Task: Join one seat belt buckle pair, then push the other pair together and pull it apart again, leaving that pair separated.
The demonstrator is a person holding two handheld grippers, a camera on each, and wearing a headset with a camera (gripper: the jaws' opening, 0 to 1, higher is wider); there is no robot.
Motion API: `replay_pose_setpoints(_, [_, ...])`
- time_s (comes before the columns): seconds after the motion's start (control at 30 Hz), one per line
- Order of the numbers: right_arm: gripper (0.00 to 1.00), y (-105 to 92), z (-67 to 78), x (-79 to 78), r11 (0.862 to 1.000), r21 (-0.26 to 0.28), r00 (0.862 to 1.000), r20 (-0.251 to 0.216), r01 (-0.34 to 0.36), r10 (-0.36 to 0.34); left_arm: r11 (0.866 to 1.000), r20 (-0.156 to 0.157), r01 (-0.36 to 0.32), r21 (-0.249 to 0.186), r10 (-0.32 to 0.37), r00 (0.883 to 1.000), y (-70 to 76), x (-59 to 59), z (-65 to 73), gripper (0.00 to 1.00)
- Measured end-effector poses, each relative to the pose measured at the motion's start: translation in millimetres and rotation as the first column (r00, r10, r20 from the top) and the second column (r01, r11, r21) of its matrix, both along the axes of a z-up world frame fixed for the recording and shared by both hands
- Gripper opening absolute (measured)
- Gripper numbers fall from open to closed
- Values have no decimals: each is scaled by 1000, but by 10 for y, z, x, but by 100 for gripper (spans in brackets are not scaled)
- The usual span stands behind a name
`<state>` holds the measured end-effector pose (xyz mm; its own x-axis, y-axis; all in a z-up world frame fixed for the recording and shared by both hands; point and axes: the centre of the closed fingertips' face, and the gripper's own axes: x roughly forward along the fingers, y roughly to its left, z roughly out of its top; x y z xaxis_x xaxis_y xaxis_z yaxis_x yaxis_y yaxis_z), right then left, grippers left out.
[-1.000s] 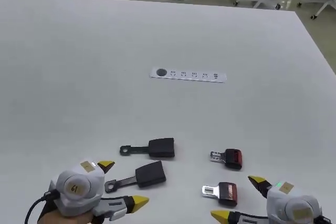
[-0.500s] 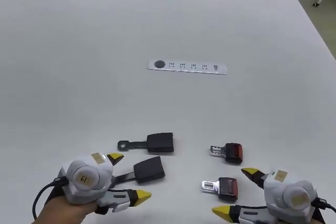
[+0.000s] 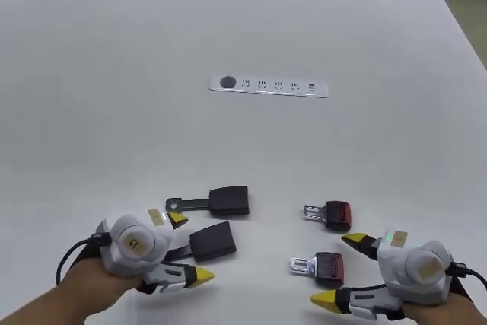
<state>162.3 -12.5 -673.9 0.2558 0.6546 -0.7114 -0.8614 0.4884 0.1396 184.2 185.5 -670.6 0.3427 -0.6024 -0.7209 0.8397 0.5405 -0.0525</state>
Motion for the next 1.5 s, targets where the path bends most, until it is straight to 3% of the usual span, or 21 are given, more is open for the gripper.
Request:
replay_pose_setpoints(0.13, [68, -6, -56, -17, 997, -35, 998, -1, -64, 64, 997, -13, 77, 30, -77, 997, -49, -7, -41, 58])
replay_pose_setpoints(0.33, [64, -15, -109, -11, 987, -74, 990, -9, -140, 140, 981, -20, 177, 80, -176, 984, -61, -8, -139, 52])
replay_pose_setpoints(0.43, [57, -28, -142, -13, 983, -85, 987, -24, -161, 159, 960, -26, 252, 123, -250, 968, -60, -41, -172, 44])
replay_pose_setpoints(0.47, [55, -23, -144, -20, 982, -84, 986, -25, -166, 165, 944, -23, 289, 160, -290, 957, -28, -55, -185, 42])
replay_pose_setpoints(0.5, [54, -19, -147, -13, 981, -89, 985, -19, -174, 173, 947, -13, 293, 130, -294, 956, -80, -43, -162, 42])
replay_pose_setpoints(0.57, [52, -13, -166, 0, 975, -102, 980, -9, -198, 198, 942, -23, 309, 133, -309, 951, -74, -35, -146, 42])
replay_pose_setpoints(0.73, [45, -33, -171, 12, 965, -123, 972, -1, -234, 235, 903, -28, 402, 153, -402, 915, -97, -47, -144, 39])
replay_pose_setpoints(0.77, [43, -42, -173, 22, 964, -127, 971, -1, -235, 237, 883, -32, 443, 158, -444, 896, -108, -66, -149, 36])
replay_pose_setpoints(0.83, [40, -55, -188, 33, 961, -130, 970, -5, -242, 244, 856, -28, 489, 169, -491, 871, -122, -76, -154, 34])
replay_pose_setpoints(0.97, [37, -45, -194, 8, 950, -144, 960, -1, -279, 281, 850, -66, 497, 172, -494, 867, -142, -81, -168, 33])
replay_pose_setpoints(1.03, [36, -37, -200, 9, 942, -162, 954, 8, -294, 300, 844, -69, 505, 178, -502, 862, -139, -92, -171, 33])
replay_pose_setpoints(1.17, [36, -28, -186, 10, 932, -188, 949, -4, -311, 316, 845, -73, 506, 176, -501, 862, -131, -90, -189, 33])
replay_pose_setpoints(1.33, [35, -53, -184, 36, 929, -206, 950, -22, -308, 310, 844, -77, 508, 174, -503, 861, -131, -89, -197, 33])
replay_pose_setpoints(1.5, [35, -71, -202, 47, 929, -210, 951, -28, -305, 306, 850, -91, 496, 175, -488, 868, -132, -84, -206, 33])
